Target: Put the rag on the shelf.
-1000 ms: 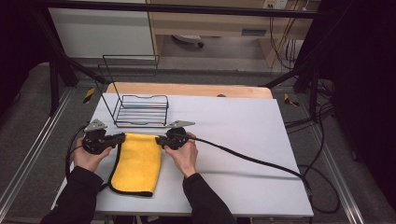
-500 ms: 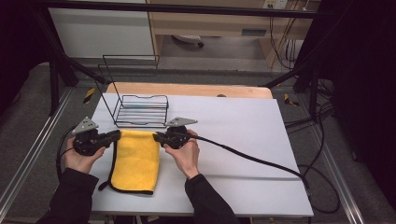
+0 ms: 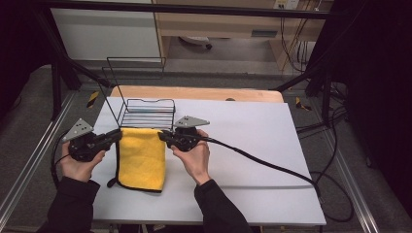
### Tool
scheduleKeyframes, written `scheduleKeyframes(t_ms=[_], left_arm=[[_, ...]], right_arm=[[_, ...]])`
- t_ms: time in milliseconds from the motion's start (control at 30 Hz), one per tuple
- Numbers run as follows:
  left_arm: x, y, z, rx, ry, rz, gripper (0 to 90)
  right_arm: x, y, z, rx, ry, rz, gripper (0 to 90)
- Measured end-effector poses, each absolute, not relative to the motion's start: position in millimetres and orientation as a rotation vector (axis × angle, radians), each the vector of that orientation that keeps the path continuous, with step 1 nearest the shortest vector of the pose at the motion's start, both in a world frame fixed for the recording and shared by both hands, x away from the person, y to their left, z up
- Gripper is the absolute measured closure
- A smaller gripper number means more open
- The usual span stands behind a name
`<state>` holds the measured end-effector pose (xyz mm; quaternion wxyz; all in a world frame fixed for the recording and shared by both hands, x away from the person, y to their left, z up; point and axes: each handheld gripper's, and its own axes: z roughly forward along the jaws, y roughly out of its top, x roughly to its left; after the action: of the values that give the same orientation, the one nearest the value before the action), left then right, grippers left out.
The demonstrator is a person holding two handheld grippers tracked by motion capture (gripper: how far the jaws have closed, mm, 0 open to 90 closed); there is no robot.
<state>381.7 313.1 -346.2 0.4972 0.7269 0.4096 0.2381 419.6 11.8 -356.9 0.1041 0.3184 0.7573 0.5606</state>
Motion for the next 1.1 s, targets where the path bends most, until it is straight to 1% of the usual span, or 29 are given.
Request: scheduleKeyframes(t_ms=[633,1100], left_arm=[[374,313,-318,1.614,0.95,0.633,80.6],[371,316,-296,1.515,0.908,0.697,80.6]], right_arm=[[413,10,-316,0.805,2.115,1.713,84.1],[412,13,-288,0.749,2.024,1.764,84.2]])
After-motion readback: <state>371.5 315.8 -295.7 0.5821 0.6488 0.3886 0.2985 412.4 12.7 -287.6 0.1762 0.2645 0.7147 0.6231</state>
